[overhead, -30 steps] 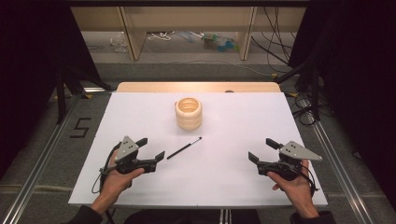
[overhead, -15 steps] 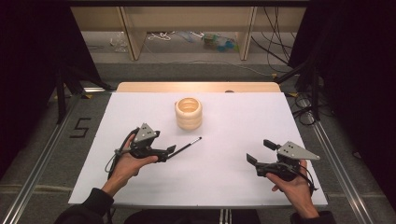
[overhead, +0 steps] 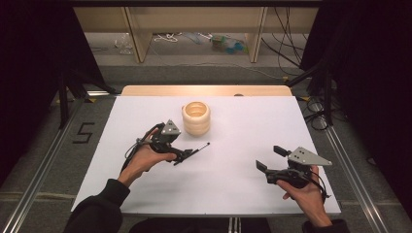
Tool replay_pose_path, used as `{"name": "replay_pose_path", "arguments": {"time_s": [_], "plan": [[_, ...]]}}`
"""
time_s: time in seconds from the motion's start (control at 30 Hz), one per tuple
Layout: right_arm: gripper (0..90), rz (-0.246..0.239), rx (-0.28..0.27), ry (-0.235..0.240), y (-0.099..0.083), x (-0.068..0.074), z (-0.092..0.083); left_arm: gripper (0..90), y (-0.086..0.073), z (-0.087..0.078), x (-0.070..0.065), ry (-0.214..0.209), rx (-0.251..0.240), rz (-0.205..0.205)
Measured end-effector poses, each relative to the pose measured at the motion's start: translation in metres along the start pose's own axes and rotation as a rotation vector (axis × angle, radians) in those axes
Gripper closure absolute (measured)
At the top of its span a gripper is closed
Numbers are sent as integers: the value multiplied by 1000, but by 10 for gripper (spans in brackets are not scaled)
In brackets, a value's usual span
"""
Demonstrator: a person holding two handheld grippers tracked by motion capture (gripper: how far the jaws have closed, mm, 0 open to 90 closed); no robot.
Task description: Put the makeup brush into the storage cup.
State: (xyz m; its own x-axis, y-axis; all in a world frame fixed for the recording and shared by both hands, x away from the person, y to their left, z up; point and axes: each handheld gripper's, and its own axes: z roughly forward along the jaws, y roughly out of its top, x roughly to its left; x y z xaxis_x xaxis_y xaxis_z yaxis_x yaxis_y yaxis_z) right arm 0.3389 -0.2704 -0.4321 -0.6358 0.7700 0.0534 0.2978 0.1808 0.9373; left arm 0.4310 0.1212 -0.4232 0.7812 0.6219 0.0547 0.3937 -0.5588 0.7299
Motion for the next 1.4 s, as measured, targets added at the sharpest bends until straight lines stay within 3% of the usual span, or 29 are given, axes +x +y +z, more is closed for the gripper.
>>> {"name": "replay_pose_path", "arguments": {"time_s": [0.1, 0.13, 0.23, 0.27, 0.37, 0.5, 0.53, 0.6, 0.9, 1.1, 1.17, 1.33, 1.4], "plan": [[158, -6, -2, 0, 0, 0, 0, 210, 4, 6, -2, -5, 29, 10], [158, -7, -2, -1, 0, 0, 0, 218, 5, 7, -1, -6, 36, 30], [158, 3, -4, 14, -1, 0, 1, 230, 5, 13, 1, -20, 80, 18], [158, -10, 30, 2, 1, -1, -2, 230, 5, 14, 2, -26, 91, 23], [158, -7, 13, 4, -1, 0, 1, 230, 7, 20, 3, -32, 140, 27], [158, -12, 36, 4, 1, 0, -1, 232, 13, 25, 2, -31, 153, 29], [158, -9, 7, 7, 0, 0, 1, 233, 15, 26, 1, -33, 151, 38], [158, -25, 2, 4, -1, -1, 2, 234, 20, 27, 2, -62, 175, 43], [158, 1, 1, 26, -1, 0, 3, 247, 30, 41, 1, -66, 236, 59], [158, -12, 36, 7, 0, -1, 1, 254, 34, 51, 3, -85, 262, 50], [158, -19, 0, 16, -2, -2, 5, 269, 35, 53, 6, -99, 309, 57], [158, -1, 16, 29, -1, -1, 4, 275, 35, 60, 9, -89, 340, 74], [158, -21, 1, 16, -2, -2, 5, 282, 37, 62, 9, -76, 351, 70]]}}
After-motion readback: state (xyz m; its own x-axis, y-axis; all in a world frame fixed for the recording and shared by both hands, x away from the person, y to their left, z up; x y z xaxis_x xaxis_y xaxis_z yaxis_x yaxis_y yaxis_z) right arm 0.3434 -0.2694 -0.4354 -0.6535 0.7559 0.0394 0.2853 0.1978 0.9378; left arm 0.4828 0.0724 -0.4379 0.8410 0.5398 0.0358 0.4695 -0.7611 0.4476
